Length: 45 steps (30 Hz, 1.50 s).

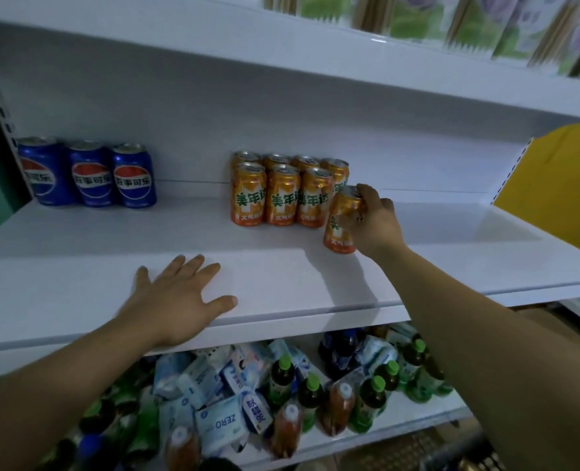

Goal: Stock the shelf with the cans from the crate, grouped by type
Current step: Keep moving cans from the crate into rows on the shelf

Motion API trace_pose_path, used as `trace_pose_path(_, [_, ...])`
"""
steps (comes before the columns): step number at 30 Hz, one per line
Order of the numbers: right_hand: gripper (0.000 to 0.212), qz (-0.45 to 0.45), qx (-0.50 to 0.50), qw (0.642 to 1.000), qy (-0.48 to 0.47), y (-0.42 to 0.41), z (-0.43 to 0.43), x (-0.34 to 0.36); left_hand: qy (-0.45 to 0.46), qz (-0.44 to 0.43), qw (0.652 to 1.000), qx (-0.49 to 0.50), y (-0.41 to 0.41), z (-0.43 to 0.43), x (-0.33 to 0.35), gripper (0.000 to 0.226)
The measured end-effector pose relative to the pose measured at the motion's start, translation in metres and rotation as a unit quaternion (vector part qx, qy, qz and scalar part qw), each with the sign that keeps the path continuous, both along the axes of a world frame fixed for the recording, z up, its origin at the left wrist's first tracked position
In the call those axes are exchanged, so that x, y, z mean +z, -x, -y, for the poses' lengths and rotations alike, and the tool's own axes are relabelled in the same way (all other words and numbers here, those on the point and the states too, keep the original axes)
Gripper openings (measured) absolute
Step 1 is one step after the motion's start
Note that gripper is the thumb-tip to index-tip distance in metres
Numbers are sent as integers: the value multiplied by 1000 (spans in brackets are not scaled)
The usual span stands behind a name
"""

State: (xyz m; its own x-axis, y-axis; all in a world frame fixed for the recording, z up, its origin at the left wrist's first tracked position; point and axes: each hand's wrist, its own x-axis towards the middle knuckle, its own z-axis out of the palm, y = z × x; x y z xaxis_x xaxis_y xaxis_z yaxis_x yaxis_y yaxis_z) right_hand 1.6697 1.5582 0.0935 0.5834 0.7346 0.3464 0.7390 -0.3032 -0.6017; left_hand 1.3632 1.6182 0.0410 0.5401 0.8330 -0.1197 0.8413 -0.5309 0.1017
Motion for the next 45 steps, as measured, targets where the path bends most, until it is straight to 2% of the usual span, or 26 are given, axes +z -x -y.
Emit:
trace_pose_path(3, [73, -46, -18, 998, -28, -14, -17, -6, 1, -3, 1000, 3, 0, 1, 1, 80])
trace_pose_path(8, [54, -80, -40, 995, -51, -26, -47, -12, -7, -9, 1000, 7, -1, 2, 3, 82])
trace_pose_path(10, [55, -84, -55, 994, -31, -29, -56, -13, -1, -6, 1000, 8, 0, 3, 4, 96])
trace_pose_path(12, [57, -79, -58, 995, -27, -33, -62, -15, 2, -2, 1000, 6, 0, 4, 4, 120])
trace_pose_path(14, [57, -78, -54, 995, -32, -36, -68, -17, -3, -1, 1000, 8, 0, 4, 3, 130])
trace_pose_path(17, [60, -98, -47, 993, -49, -39, -76, -20, -6, 0, 1000, 5, -1, 5, 2, 129])
trace_pose_path(19, [72, -125, -37, 991, -38, -38, -79, -18, -1, 3, 1000, 5, -1, 4, 2, 126])
trace_pose_path(21, [88, -155, -26, 987, 10, -35, -78, -12, 14, 3, 1000, 8, 0, 4, 4, 113])
trace_pose_path(23, [96, -165, -25, 985, 54, -31, -65, -5, 18, -5, 1000, 11, 0, 3, 5, 92])
trace_pose_path(26, [93, -127, -12, 988, 92, -26, -22, 1, 25, -13, 1000, 15, 0, -2, 6, 77])
trace_pose_path(28, [86, -84, -8, 988, 130, -25, 16, 1, 47, -16, 998, 31, -3, -2, 13, 79])
trace_pose_path(30, [81, -55, -17, 984, 168, -28, 61, 2, 63, -11, 997, 31, -19, 6, 25, 90])
trace_pose_path(32, [76, -40, -29, 981, 190, -32, 108, 2, 63, 15, 997, -37, -55, 26, 34, 98])
trace_pose_path(36, [74, -46, -94, 970, 219, -41, 208, -8, 82, 81, 964, -239, -150, 119, 38, 77])
trace_pose_path(38, [73, -56, -139, 964, 222, -43, 259, -19, 110, 89, 939, -313, -189, 174, 25, 76])
trace_pose_path(42, [74, -117, -222, 936, 246, -47, 360, -63, 192, -3, 897, -398, -236, 263, -28, 76])
trace_pose_path(45, [70, -164, -289, 908, 254, -53, 425, -103, 212, -60, 873, -434, -258, 310, -72, 71])
